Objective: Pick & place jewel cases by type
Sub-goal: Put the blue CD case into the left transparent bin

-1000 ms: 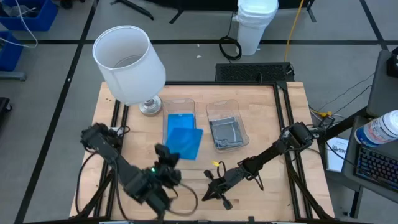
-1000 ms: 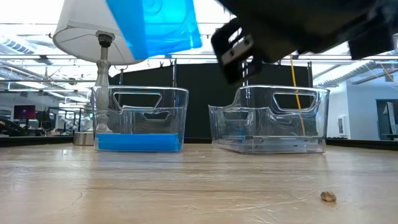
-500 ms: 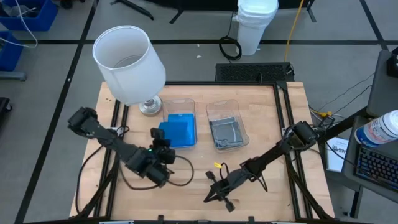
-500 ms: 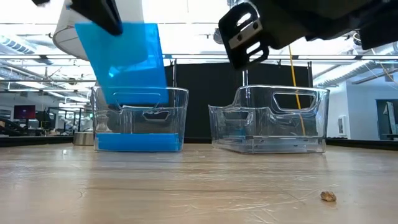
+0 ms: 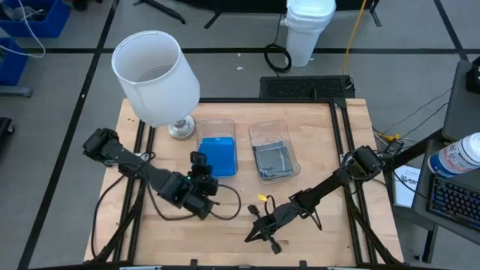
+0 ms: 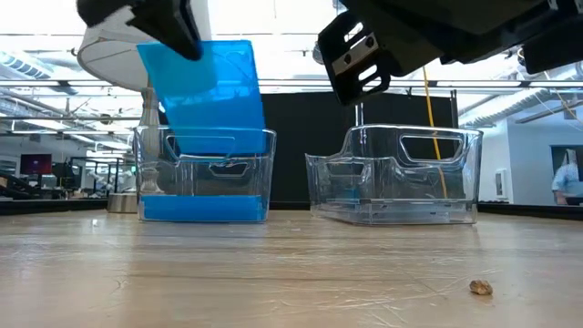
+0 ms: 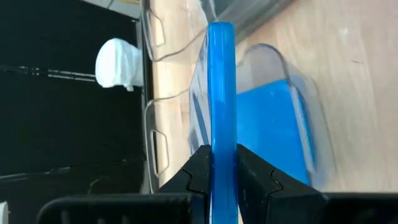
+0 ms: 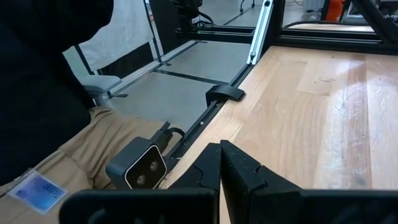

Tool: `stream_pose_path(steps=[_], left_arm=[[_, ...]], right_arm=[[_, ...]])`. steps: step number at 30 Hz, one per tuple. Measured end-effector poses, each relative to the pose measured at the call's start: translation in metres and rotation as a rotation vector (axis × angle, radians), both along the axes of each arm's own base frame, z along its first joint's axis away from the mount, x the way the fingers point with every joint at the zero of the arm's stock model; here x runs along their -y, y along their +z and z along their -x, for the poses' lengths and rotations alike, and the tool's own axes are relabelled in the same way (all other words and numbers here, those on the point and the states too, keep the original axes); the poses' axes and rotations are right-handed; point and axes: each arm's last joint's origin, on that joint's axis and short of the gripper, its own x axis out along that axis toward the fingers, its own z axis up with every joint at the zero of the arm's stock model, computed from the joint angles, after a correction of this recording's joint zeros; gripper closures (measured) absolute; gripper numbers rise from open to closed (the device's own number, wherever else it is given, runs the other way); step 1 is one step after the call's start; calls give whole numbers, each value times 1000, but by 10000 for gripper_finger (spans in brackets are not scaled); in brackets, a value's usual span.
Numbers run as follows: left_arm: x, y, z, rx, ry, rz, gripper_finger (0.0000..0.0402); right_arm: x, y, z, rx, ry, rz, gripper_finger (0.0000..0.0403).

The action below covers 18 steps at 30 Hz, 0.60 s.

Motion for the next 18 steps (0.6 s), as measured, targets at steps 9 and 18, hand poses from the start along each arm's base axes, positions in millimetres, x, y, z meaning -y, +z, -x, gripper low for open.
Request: stream_pose_path(steps=[9, 18], left_arm=[[-25, -8, -17, -12, 40, 71, 350], [-45, -40, -18, -69, 74, 125, 350]], right_arm=[[0, 0, 0, 1, 1, 0, 403], [-2, 0, 1, 0, 8, 0, 403]])
